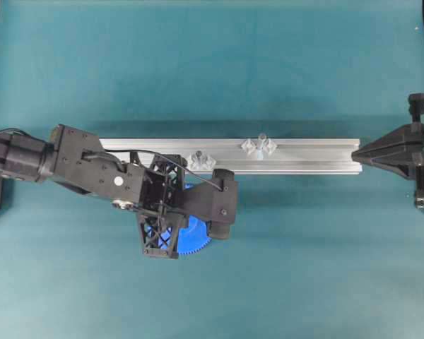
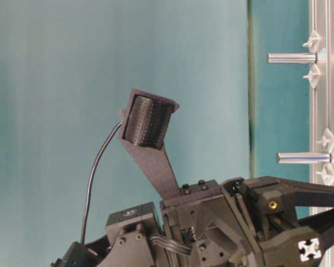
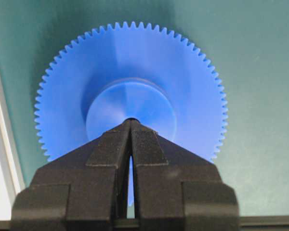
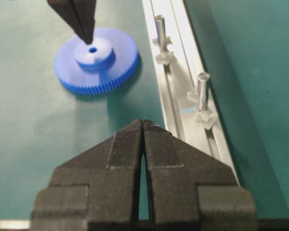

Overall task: Find the location of the shaft and insert the large gear.
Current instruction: 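Lower the left gripper and open it around the gear hub, then close the left gripper on the blue gear's hub, then lift the blue gear and carry it toward the left shaft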

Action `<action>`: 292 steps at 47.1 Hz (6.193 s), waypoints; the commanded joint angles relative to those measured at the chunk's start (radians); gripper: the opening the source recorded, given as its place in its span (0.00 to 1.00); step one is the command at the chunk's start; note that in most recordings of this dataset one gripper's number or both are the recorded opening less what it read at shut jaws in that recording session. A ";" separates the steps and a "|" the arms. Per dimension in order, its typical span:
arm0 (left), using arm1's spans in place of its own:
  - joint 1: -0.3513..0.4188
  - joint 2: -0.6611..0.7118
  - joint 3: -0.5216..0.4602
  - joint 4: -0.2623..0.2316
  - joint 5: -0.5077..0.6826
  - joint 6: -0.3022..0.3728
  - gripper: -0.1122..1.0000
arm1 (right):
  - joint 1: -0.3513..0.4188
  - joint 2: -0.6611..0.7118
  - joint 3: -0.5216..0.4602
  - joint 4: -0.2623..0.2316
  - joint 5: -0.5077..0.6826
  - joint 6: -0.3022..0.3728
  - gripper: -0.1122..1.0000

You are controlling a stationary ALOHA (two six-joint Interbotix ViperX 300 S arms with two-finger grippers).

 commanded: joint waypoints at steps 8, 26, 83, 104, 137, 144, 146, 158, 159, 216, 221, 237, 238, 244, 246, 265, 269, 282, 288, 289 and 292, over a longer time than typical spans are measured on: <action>-0.006 -0.018 -0.025 0.003 -0.002 0.008 0.09 | -0.003 0.006 -0.011 0.002 -0.005 0.009 0.11; -0.006 -0.015 -0.028 0.005 0.017 0.038 0.19 | -0.003 0.005 -0.006 0.002 -0.005 0.009 0.11; -0.002 0.040 -0.035 0.005 0.003 0.003 0.94 | -0.003 -0.021 0.003 0.002 0.015 0.009 0.11; 0.000 0.066 -0.029 0.005 0.000 0.006 0.94 | -0.003 -0.021 0.003 0.002 0.015 0.009 0.11; 0.009 0.069 -0.009 0.005 -0.011 0.002 0.94 | -0.002 -0.021 0.003 0.000 0.015 0.041 0.11; 0.009 0.072 -0.009 0.005 -0.011 0.000 0.94 | -0.003 -0.021 0.003 0.000 0.015 0.043 0.11; 0.009 0.072 -0.009 0.005 -0.011 0.000 0.94 | -0.003 -0.021 0.003 0.000 0.015 0.043 0.11; 0.008 0.083 -0.011 0.005 -0.011 -0.002 0.87 | -0.003 -0.021 0.005 0.000 0.015 0.043 0.11; 0.008 0.081 -0.011 0.005 -0.011 -0.003 0.85 | -0.002 -0.021 0.005 0.000 0.015 0.043 0.11; 0.008 0.049 -0.094 0.005 0.008 0.008 0.74 | -0.003 -0.025 0.002 0.000 0.026 0.043 0.11; 0.008 0.048 -0.107 0.005 0.026 0.008 0.74 | -0.003 -0.026 0.002 0.000 0.034 0.044 0.11; 0.009 0.051 -0.175 0.006 0.101 0.009 0.74 | -0.003 -0.032 0.000 0.000 0.044 0.044 0.11; 0.009 0.051 -0.179 0.006 0.107 0.009 0.73 | -0.003 -0.034 -0.002 0.000 0.044 0.044 0.11; 0.009 0.054 -0.219 0.006 0.156 0.012 0.73 | -0.002 -0.034 0.000 0.000 0.044 0.044 0.11; 0.009 0.054 -0.230 0.006 0.172 0.012 0.74 | -0.003 -0.034 0.000 0.000 0.044 0.044 0.11; 0.034 0.057 -0.324 0.008 0.239 0.017 0.73 | -0.002 -0.034 0.000 0.000 0.044 0.044 0.11; 0.038 0.057 -0.337 0.008 0.255 0.021 0.74 | -0.003 -0.032 0.000 0.000 0.044 0.043 0.11; 0.054 0.057 -0.410 0.008 0.348 0.051 0.73 | -0.003 -0.034 0.002 0.000 0.043 0.043 0.11; 0.066 0.057 -0.443 0.008 0.368 0.061 0.74 | -0.002 -0.034 0.002 0.000 0.044 0.043 0.11; 0.067 0.057 -0.448 0.008 0.368 0.064 0.73 | -0.003 -0.034 0.002 0.000 0.044 0.044 0.11; 0.072 0.057 -0.457 0.008 0.374 0.075 0.74 | -0.003 -0.034 0.002 0.000 0.044 0.044 0.11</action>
